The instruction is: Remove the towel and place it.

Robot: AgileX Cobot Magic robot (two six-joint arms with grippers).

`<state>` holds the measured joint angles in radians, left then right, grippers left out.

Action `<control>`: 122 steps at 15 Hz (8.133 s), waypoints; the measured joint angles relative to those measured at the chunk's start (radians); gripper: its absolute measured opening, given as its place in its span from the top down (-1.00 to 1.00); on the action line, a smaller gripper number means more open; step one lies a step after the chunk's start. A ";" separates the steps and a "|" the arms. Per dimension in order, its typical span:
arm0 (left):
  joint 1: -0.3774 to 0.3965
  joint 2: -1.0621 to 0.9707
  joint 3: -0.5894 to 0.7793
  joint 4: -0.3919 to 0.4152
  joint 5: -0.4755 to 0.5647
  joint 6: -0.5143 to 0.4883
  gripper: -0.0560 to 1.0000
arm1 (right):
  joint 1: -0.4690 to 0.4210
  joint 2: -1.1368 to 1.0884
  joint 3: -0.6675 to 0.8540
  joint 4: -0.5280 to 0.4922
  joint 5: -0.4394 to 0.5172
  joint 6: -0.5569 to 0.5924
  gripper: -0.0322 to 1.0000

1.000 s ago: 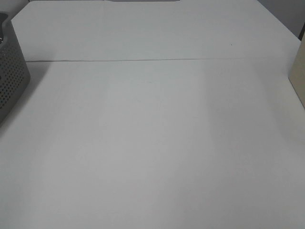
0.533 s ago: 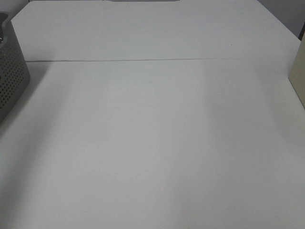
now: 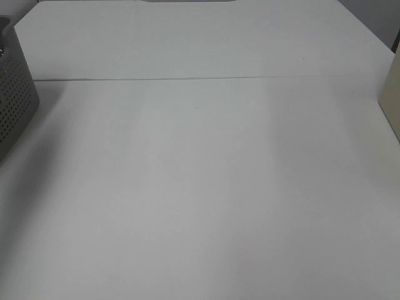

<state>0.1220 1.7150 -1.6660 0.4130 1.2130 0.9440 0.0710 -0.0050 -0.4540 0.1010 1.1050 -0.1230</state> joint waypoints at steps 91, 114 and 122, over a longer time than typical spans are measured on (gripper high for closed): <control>-0.956 -0.176 -0.046 -0.232 -0.505 -0.402 0.89 | 0.382 1.549 -0.210 1.633 -0.504 -1.687 0.71; -0.905 -0.176 -0.046 0.130 -0.783 -0.431 0.89 | 0.384 1.407 -1.195 -0.373 -0.074 0.042 0.93; -0.683 -0.169 -0.046 0.130 -1.150 -0.712 0.89 | 0.384 1.433 -1.236 -0.550 -0.524 0.080 0.93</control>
<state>-0.5610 1.5460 -1.7120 0.5430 0.0630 0.2320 0.4550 1.4280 -1.6900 -0.4490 0.5810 -0.0430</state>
